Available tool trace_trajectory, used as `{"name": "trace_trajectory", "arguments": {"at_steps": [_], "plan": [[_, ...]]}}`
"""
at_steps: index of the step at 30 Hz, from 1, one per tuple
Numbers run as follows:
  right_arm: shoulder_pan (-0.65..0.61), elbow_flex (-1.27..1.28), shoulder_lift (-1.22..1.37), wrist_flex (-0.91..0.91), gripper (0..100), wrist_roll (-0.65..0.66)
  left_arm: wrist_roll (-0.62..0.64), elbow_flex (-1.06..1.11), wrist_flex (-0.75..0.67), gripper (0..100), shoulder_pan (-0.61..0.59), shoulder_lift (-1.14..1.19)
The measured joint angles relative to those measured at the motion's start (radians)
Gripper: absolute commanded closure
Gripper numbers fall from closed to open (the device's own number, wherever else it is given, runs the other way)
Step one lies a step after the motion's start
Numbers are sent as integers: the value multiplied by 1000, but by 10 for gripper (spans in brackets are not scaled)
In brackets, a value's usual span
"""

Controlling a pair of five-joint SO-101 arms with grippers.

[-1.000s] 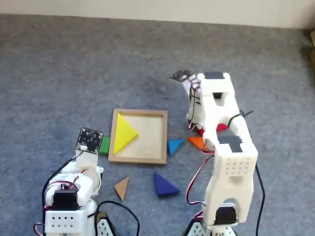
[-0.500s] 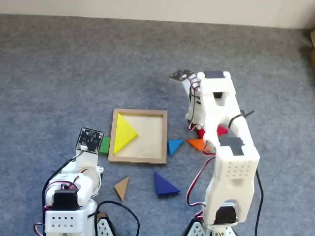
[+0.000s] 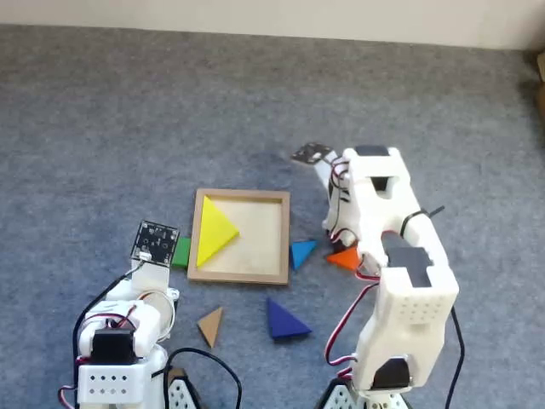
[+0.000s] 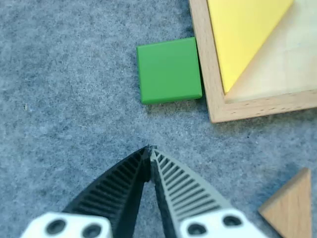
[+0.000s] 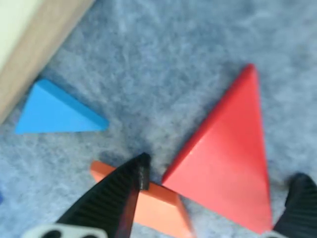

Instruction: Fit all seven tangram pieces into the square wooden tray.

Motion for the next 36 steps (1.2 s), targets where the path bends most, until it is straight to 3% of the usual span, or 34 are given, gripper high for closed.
{"name": "trace_trajectory", "arguments": {"at_steps": [22, 29, 36], "plan": [[60, 9, -6, -12, 594, 192, 0, 0, 0, 994, 0, 0], [61, 8, -14, -15, 748, 193, 0, 0, 0, 994, 0, 0], [84, -8, -20, -26, 774, 192, 0, 0, 0, 994, 0, 0]]}}
